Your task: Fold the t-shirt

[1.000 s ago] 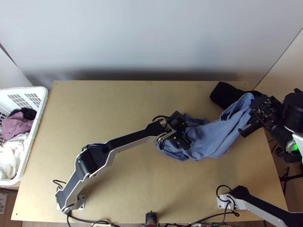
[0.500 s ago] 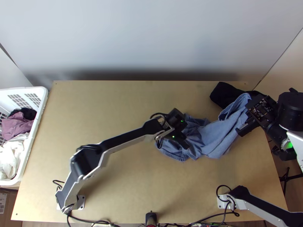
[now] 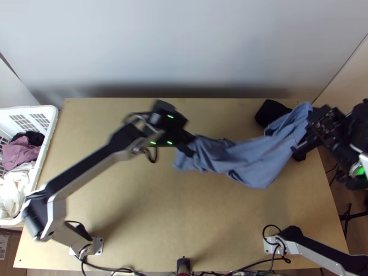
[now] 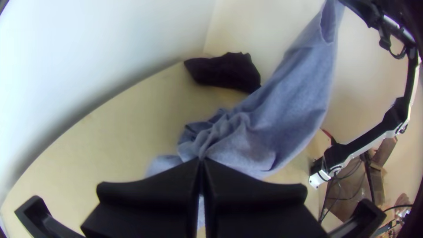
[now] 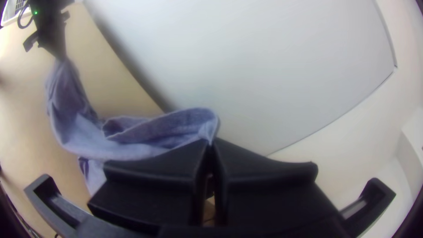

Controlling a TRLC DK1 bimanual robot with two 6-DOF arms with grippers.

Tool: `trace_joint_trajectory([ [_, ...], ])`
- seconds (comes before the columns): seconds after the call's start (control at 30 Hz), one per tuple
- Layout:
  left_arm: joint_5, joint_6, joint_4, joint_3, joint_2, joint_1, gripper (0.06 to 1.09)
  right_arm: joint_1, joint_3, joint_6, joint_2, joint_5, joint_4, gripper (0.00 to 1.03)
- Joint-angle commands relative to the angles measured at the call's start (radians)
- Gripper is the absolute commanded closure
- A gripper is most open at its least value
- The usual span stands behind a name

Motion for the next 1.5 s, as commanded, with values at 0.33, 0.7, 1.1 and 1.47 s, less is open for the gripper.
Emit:
trace_joint_trajectory([
  [0.33, -0.069, 0.138, -0.141, 0.027, -0.436, 0.299, 1.05, 0.217, 0.508, -0.076, 0.280, 0.025, 0.071, 1.00],
  [0.7, -0.157, 0.241, -0.191, 0.013, -0.678, 0.391, 1.05, 0.353, 0.518, -0.119, 0.287, 0.029, 0.109, 1.00],
  [1.1, -0.114, 0.041, -0.342, -0.036, -0.724, 0.310, 0.70, 0.369, 0.460, -0.080, 0.244, 0.028, 0.093, 1.00],
  [1.47, -0.003, -0.035, -0.403, -0.050, -0.683, 0.325, 1.05, 0.366, 0.457, -0.076, 0.238, 0.029, 0.083, 1.00],
])
